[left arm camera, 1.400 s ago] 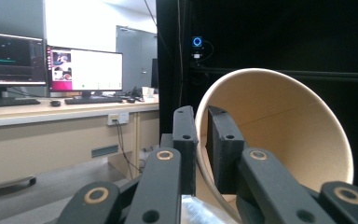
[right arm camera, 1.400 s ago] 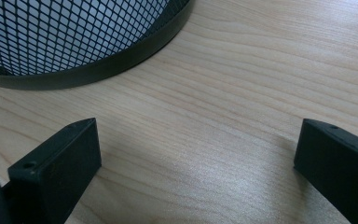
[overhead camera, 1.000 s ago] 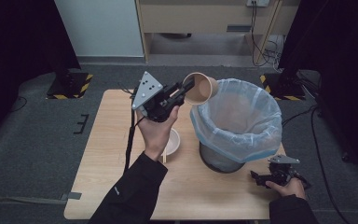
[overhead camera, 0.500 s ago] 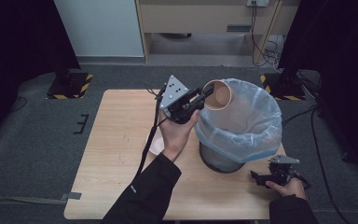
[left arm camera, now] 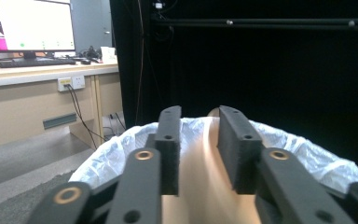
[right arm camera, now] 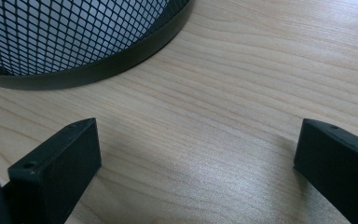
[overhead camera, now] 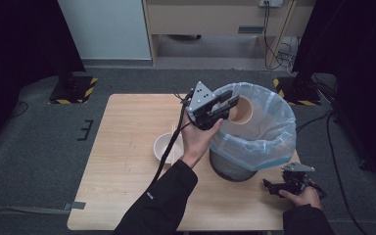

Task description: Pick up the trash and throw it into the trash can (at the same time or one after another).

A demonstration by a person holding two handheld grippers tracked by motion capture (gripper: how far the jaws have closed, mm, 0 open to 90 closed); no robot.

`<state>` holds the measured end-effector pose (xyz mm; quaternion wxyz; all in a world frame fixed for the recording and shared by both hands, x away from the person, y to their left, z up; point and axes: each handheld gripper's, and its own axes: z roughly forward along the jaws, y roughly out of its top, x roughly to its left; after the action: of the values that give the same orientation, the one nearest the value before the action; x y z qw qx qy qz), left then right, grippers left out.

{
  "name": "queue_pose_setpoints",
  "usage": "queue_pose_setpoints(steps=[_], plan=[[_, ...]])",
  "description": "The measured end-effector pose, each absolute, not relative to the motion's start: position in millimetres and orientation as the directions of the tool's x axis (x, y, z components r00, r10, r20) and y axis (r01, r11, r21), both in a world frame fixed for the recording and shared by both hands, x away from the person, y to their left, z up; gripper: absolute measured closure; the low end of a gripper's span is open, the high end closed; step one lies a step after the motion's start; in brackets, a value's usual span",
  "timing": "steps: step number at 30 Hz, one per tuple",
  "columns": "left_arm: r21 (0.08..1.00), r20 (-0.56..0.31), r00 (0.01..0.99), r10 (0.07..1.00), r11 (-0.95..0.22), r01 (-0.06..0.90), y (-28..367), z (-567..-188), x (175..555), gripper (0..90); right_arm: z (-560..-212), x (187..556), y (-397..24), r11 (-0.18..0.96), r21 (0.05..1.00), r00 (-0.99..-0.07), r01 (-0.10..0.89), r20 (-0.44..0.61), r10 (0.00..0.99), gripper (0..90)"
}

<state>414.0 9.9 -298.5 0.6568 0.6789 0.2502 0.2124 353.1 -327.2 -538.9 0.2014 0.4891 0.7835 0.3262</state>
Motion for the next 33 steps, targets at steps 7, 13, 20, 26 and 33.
queue_pose_setpoints(steps=[7,13,20,26,33], plan=[[0.997,-0.07,0.789,0.61,0.028,0.068,23.6,-293.8,414.0,50.5,-538.9,353.1,-327.3,0.31,0.708,-0.441,0.635,0.003,0.897,0.8],[0.999,-0.05,0.773,0.633,0.03,0.04,47.3,-284.4,407.8,40.7,-538.9,353.1,-327.3,0.31,0.708,-0.441,0.635,0.003,0.897,0.8],[1.0,-0.022,0.711,0.703,0.021,0.01,106.3,-279.8,395.3,37.1,-538.9,353.1,-327.3,0.31,0.708,-0.441,0.635,0.003,0.897,0.7],[1.0,-0.024,0.663,0.748,0.008,0.027,140.2,-291.1,392.4,36.1,-538.9,353.1,-327.3,0.311,0.708,-0.442,0.635,0.002,0.897,0.8],[0.997,-0.036,0.622,0.782,-0.019,0.081,166.3,-321.7,395.5,35.8,-538.9,353.1,-327.3,0.311,0.707,-0.441,0.635,0.002,0.897,0.7]])
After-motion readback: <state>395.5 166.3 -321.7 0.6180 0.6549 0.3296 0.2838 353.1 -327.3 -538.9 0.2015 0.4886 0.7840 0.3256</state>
